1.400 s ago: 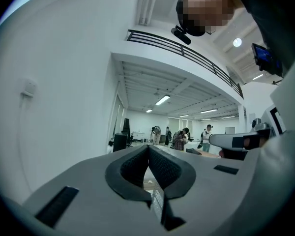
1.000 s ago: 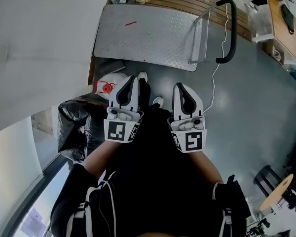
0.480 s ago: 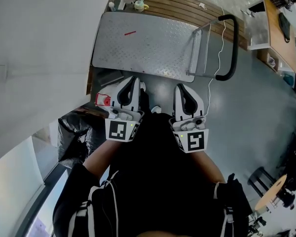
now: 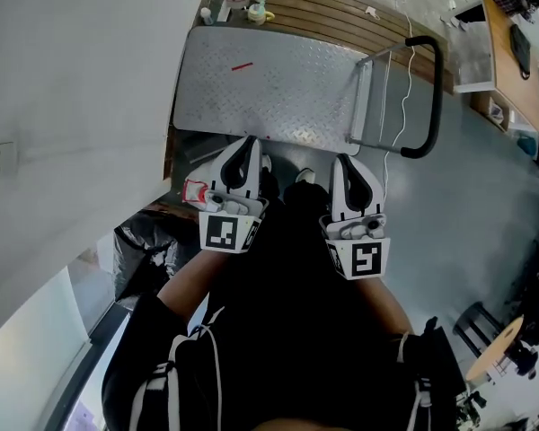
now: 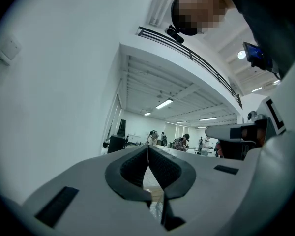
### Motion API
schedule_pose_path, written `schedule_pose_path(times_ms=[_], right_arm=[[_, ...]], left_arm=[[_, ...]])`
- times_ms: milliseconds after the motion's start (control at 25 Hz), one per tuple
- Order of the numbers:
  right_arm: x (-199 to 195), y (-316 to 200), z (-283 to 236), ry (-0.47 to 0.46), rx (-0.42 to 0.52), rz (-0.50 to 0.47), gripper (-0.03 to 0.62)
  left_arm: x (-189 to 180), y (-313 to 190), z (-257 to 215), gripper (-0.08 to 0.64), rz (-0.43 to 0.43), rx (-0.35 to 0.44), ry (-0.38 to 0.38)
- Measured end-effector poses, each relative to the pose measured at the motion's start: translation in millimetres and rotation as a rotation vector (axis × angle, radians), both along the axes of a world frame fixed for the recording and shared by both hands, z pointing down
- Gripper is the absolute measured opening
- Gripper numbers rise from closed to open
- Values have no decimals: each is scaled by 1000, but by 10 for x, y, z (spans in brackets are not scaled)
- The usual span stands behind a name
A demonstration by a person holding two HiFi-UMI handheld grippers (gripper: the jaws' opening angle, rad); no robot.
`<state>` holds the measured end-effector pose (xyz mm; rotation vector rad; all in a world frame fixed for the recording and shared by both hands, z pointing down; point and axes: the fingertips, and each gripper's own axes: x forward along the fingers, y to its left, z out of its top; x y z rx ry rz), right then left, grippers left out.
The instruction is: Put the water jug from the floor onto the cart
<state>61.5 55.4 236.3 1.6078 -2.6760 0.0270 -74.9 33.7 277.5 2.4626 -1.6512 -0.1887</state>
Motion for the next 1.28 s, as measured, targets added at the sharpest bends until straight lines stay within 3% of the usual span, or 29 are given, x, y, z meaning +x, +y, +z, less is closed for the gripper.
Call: schedule_pose_path(times_ms=[320, 600, 840, 1120, 1280], right_arm=[[-135, -206, 21, -22, -22, -94, 20], [-326, -252, 3, -23, 0, -169, 20], [-490, -276, 63, -18, -3, -214, 20], [-742, -228, 124, -12, -12, -289, 20], [-837, -211, 145, -10, -33, -320, 20]], left_arm=[[-229, 73, 251, 18, -58, -85, -34], [-339, 156, 405, 18, -77, -85, -41], [-425, 391, 805, 32, -13, -102, -188], [-739, 686, 1616, 112, -33, -235, -246], [-975, 997, 2317, 117, -120, -430, -273]])
